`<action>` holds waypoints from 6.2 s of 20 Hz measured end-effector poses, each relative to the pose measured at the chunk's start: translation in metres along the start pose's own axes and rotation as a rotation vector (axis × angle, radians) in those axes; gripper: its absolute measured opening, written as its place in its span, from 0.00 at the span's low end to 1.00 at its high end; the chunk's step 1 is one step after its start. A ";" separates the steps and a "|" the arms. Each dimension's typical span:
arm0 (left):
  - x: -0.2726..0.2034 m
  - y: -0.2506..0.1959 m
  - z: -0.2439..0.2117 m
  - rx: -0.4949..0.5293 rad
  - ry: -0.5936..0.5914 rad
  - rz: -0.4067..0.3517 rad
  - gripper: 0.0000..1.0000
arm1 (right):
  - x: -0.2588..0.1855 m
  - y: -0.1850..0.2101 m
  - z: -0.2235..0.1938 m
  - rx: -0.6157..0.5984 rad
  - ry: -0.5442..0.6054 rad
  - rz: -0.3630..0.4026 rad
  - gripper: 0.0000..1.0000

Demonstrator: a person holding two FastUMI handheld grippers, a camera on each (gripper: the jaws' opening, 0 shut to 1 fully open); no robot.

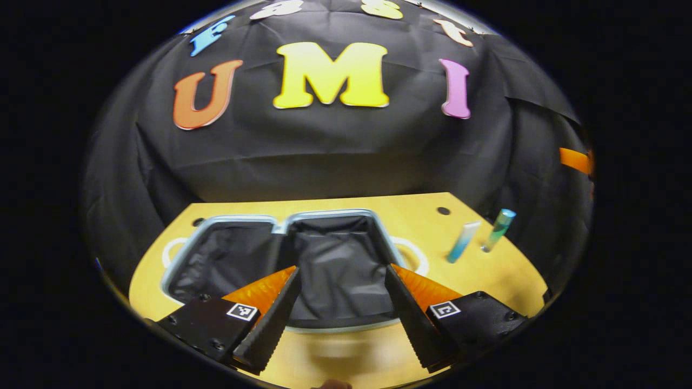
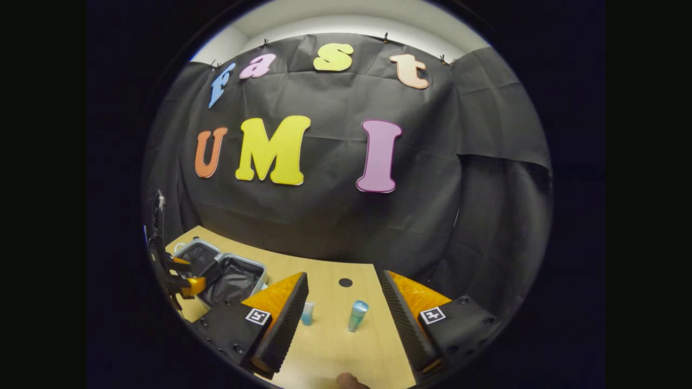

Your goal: First open the suitcase, pack the skin care products into it, and then close the suitcase.

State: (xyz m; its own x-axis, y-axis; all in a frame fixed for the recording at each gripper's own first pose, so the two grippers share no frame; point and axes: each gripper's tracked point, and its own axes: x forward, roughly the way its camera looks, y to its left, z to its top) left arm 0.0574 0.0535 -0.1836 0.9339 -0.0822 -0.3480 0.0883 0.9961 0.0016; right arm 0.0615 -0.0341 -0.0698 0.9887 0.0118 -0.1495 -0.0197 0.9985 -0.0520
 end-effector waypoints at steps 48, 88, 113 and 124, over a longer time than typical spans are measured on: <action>0.012 -0.078 -0.011 -0.029 0.092 0.068 0.46 | 0.207 -0.008 -0.235 0.021 0.297 0.138 0.59; 0.060 0.095 -0.089 -0.014 0.495 0.136 0.77 | 0.005 0.162 -0.093 0.149 0.309 0.199 0.35; -0.123 0.274 0.054 -0.044 -0.227 0.335 0.99 | 0.141 0.400 -0.221 0.196 0.775 0.283 0.35; -0.080 0.380 0.007 -0.202 -0.141 0.446 0.98 | 0.168 0.404 -0.251 0.199 0.881 0.151 0.36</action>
State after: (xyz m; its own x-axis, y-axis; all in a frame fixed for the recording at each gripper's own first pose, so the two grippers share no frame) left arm 0.0189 0.4383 -0.1485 0.9046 0.3625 -0.2245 -0.3850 0.9206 -0.0648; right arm 0.1818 0.3571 -0.3639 0.5051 0.1786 -0.8444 -0.0324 0.9816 0.1882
